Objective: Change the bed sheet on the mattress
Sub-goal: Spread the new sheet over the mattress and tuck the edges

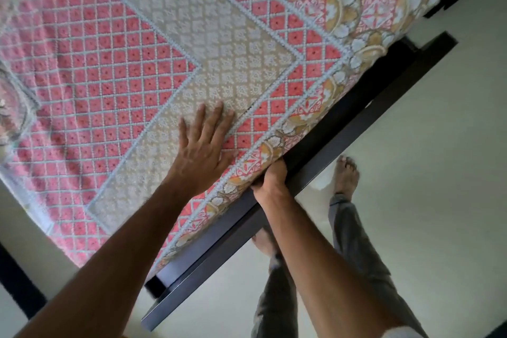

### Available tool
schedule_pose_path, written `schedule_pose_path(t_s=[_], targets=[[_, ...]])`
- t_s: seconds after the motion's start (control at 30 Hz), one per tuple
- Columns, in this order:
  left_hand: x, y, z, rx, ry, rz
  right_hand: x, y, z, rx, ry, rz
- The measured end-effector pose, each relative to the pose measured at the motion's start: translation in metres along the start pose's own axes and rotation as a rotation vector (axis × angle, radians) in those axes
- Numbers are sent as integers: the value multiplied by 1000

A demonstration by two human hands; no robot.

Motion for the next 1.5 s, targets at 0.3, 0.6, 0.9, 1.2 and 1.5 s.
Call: schedule_pose_path(t_s=[0.3,0.6,0.9,1.2,1.5], targets=[[76,-43,37,0,136,-73,-82,321,1,-466,-185,612],[297,-137,102,64,-3,-92,-17,473,-26,-777,-103,529],[368,-170,118,171,129,-116,24,496,-31,-1000,111,346],[405,-193,138,258,128,-304,26,494,-30,-852,187,230],[411,-195,134,240,65,-315,39,491,-41,-936,245,226]])
Point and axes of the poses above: each hand's wrist, its own x-axis towards the middle knuckle, its own z-axis out of the back of the hand, y = z × x, the point moved 10 cm from there along x, towards the middle knuckle, and after that the axes turned 9 degrees about -z, right-handed, at the moved point
